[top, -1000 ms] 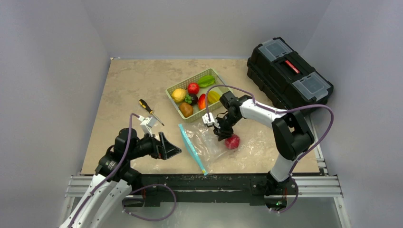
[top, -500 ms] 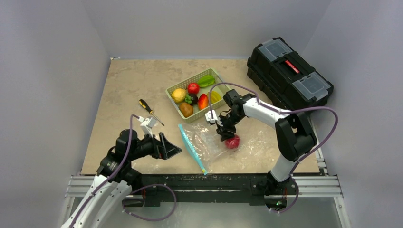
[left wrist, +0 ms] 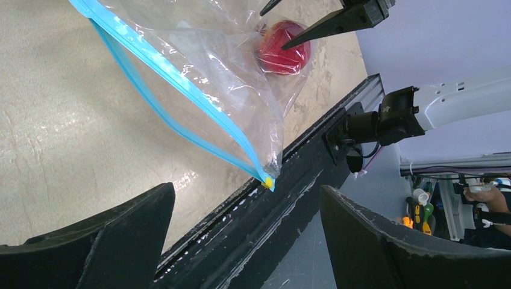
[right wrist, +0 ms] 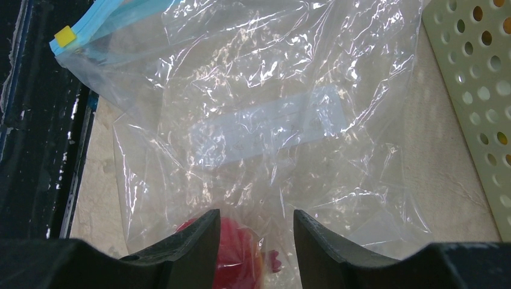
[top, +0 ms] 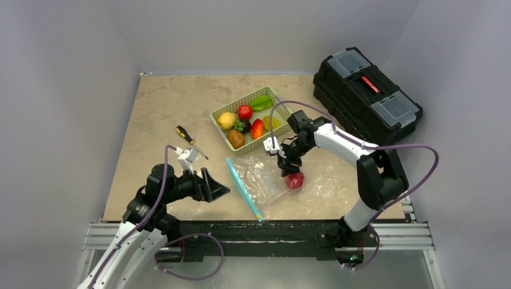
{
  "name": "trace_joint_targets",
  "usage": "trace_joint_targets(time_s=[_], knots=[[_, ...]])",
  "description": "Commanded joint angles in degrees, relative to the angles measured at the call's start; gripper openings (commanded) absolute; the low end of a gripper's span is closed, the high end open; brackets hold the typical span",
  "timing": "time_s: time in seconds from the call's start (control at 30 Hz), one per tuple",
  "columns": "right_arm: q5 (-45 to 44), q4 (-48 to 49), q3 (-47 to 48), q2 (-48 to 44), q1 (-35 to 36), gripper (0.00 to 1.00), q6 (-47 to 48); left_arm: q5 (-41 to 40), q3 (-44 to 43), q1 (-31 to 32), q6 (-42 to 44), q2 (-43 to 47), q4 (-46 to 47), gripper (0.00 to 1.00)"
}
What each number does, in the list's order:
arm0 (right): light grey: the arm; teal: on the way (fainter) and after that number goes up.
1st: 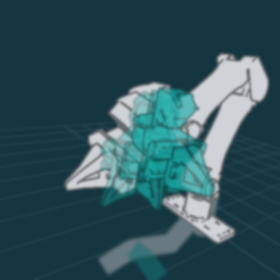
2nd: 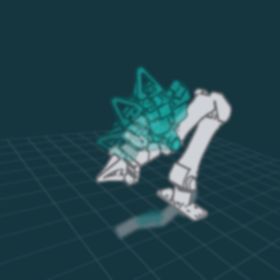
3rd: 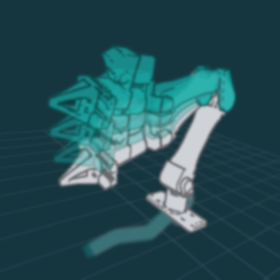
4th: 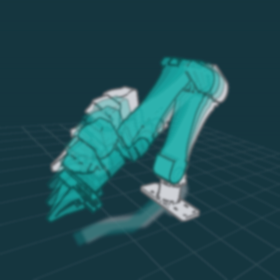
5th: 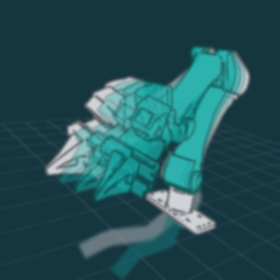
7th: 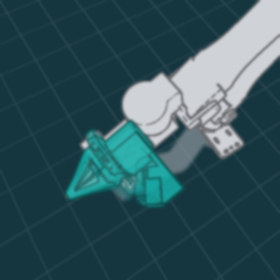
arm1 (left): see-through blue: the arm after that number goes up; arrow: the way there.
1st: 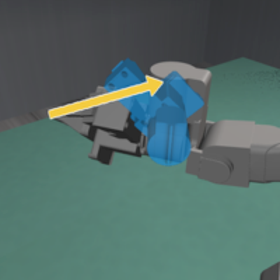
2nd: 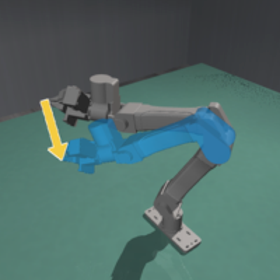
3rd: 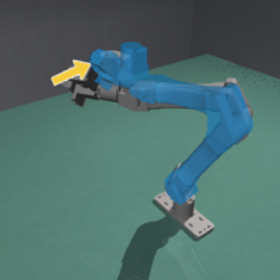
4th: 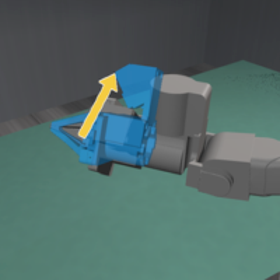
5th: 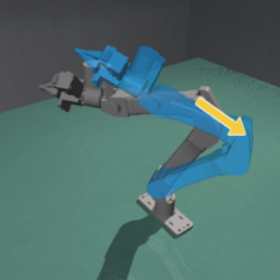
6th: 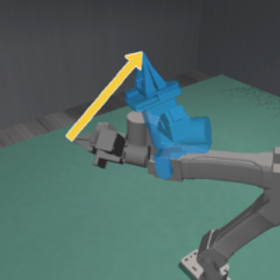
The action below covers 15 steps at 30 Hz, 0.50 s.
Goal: Open the zip-top bag and remove the fake food
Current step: Pick up the fake fruit from the zipper food storage bag.
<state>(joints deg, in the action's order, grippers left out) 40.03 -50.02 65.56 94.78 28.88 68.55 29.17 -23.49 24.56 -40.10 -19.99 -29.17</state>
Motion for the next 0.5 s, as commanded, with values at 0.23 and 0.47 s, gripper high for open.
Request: trace_joint_targets(time_s=[0.23, 0.47], knots=[[2.78, -2.02, 1.46, -3.91, -0.45, 0.48, 4.04, -1.58, 1.46, 0.37, -1.54, 1.33, 2.78, 0.88], [2.9, -1.5, -0.22, -5.96, -0.46, 0.48, 6.52, -2.63, 2.29, 0.34, -1.74, 1.59, 3.17, 0.85]])
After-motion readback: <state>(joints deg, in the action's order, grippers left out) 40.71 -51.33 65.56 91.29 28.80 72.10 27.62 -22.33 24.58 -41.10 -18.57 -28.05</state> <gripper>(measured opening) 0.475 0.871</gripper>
